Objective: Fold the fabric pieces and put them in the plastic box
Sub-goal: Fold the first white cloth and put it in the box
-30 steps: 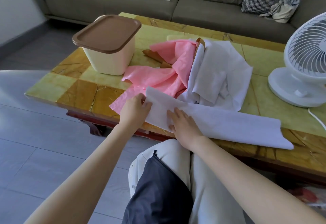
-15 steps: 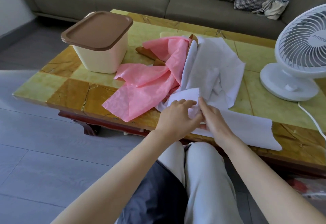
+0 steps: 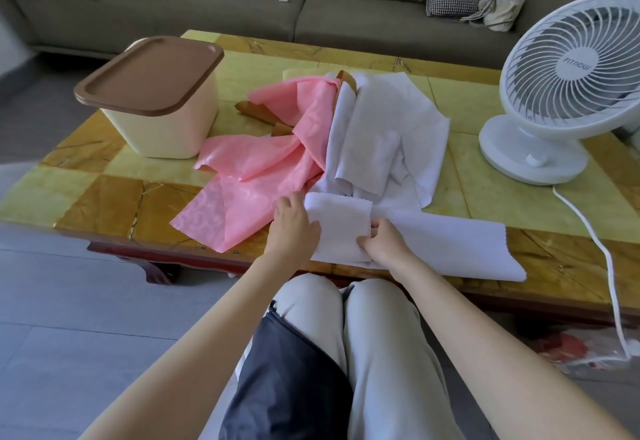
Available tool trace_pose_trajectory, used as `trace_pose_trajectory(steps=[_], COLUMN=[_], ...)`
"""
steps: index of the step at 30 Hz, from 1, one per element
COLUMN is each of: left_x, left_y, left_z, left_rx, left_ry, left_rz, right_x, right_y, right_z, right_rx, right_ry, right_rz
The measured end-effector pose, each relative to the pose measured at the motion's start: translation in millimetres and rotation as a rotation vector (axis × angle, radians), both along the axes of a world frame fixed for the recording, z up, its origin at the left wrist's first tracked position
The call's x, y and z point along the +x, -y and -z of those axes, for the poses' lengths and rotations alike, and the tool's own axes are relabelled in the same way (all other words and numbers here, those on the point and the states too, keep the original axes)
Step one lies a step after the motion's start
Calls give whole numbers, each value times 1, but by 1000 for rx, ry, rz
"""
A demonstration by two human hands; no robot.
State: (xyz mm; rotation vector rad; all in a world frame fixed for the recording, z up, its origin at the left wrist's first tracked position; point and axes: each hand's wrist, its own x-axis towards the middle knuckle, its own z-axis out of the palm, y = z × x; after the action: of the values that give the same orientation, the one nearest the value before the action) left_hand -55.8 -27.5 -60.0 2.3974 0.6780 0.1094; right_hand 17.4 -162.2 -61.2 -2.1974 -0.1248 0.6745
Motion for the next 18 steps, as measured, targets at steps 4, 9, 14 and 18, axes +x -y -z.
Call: trace_pose_trajectory(steps=[4, 9, 14, 18], left_x=[4, 9, 2, -23], left_y=[-7, -4, -15, -47], left_z=[6, 2, -12, -7], left_rx=[-250, -277, 34, 137], left_ry=[-62, 107, 178, 23], left_rz=[-110, -93, 77, -1], right_x=[3, 4, -6, -23], right_y=[-1, -4, -24, -52], right_z=[4, 3, 9, 13], right_rx=[-39, -12, 18, 75], right_ry=[25, -36, 61, 117], right_rz=[14, 40, 54, -26])
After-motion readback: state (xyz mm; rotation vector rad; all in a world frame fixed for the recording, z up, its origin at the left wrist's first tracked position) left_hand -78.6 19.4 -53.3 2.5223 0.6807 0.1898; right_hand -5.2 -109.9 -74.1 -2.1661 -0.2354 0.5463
